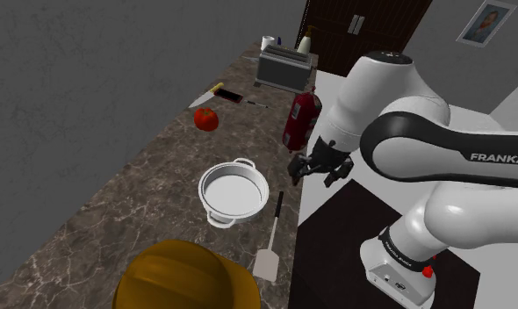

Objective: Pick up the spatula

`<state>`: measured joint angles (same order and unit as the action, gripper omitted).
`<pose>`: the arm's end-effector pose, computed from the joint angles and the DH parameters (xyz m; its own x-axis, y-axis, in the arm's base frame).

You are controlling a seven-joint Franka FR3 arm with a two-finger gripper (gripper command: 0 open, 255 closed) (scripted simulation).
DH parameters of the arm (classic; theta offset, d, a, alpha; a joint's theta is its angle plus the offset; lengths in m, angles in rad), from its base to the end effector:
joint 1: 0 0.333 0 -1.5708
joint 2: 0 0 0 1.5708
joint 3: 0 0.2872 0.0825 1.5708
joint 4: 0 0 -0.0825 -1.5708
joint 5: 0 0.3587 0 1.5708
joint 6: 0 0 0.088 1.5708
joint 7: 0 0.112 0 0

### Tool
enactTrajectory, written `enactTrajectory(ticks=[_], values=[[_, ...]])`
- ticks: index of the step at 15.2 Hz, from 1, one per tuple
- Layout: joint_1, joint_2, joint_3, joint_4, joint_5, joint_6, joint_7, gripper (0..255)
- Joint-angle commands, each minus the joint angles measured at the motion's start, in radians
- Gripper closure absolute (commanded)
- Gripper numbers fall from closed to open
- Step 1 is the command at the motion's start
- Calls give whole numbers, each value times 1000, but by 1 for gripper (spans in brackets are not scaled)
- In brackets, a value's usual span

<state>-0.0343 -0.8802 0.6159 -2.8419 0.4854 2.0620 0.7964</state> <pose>0.2613 0.1616 0.3743 0.8072 -0.5876 0.0564 -0.5875 -0.8090 -0.0210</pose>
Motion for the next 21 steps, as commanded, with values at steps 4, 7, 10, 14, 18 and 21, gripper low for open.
enactTrajectory(ticks=[4,7,10,14,18,21], values=[[-52,163,217,1,103,180,232,0],[-137,295,370,30,126,301,377,0],[-263,418,530,66,105,408,514,0],[-342,495,620,55,81,500,538,0],[-454,572,733,47,34,588,577,0],[-449,569,730,48,36,585,576,255]])
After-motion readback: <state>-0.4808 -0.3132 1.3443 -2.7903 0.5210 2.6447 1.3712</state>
